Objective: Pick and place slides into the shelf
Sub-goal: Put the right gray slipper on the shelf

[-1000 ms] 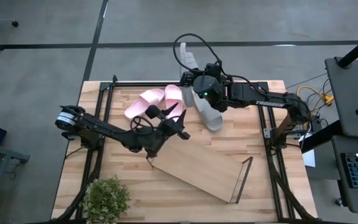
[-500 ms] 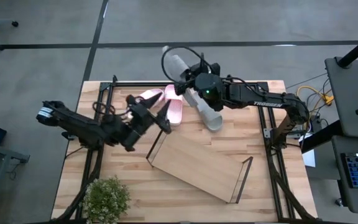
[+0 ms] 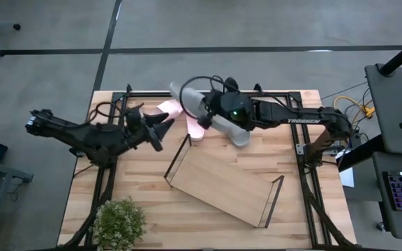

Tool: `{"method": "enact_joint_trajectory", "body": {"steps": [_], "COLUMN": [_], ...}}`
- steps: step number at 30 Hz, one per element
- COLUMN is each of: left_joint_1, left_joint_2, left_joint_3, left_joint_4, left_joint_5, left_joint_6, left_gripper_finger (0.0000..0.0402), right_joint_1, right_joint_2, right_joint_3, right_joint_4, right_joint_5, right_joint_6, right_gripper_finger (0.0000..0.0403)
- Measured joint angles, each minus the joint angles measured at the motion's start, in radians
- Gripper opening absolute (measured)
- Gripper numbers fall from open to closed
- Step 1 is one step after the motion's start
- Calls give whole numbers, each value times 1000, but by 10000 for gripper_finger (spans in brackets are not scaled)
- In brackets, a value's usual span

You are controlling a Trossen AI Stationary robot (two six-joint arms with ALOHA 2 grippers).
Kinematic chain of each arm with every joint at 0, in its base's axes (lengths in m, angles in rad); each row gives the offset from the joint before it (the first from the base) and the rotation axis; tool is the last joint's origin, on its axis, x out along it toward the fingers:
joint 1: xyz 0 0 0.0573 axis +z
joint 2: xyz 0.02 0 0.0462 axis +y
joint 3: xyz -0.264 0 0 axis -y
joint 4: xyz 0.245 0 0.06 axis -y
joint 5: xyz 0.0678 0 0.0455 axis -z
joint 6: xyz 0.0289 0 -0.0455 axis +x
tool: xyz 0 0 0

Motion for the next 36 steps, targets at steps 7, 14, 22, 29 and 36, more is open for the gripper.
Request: {"method": "enact_joint_trajectory", "body": {"steps": [7,14,22,29,36], "left_joint_1": [0,0,0,0,0], "left_joint_2": [-95,-142,-201,-233,-250], "left_joint_3": [-1,-15,-77,-141,-220], "left_joint_4": [-87,-212,-207,-204,-110], "left_joint_5": [70,132,256,263,276], "left_joint_6": [-218,-524,-688,-746,-814], "left_gripper_finger": [177,177,177,177,177], "right_joint_1": [47,73,89,107,120], "right_joint_2": [-62,-90,-85,-85,-85], "right_joint_3": [-43,-47,-47,-47,-47], "right_joint_4": [6,5,0,0,8], "right_joint_5": [-53,-192,-234,-279,-320], "right_joint_6": [-210,-396,-523,-564,-583], "right_gripper_finger": [8,8,8,8,8]}}
